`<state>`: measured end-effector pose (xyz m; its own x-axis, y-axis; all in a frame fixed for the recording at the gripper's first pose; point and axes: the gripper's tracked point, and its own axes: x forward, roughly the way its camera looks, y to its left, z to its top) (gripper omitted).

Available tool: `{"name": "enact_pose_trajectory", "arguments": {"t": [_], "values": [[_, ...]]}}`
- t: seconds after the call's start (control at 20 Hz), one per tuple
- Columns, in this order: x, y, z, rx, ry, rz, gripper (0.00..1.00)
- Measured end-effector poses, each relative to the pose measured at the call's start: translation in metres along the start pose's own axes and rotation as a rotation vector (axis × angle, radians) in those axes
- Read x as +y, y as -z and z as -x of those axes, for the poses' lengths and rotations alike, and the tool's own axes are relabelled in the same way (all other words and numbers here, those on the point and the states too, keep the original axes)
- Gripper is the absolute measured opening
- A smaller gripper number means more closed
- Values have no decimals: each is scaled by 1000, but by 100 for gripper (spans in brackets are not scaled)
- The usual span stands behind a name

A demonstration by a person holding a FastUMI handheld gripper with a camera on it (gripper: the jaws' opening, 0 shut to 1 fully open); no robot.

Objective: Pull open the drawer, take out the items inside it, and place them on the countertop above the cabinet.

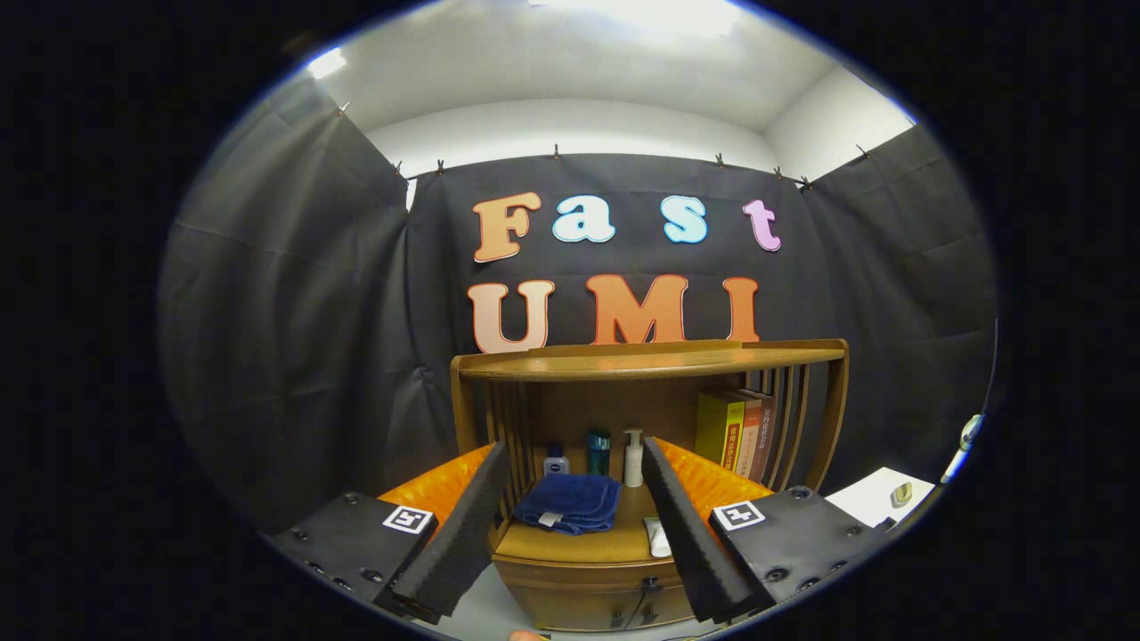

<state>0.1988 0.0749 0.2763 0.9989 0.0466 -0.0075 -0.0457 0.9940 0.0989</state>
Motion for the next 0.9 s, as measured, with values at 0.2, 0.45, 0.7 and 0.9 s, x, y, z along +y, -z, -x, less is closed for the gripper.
{"name": "enact_pose_trajectory", "arguments": {"t": [0.2, 0.45, 0.7, 0.9], "values": [[-2, -2, 3, -7, -2, -8, 98], [4, -9, 6, -31, -26, -8, 99], [9, -8, 9, -31, -39, -10, 99], [16, -6, 10, -32, -78, -14, 99]]}}
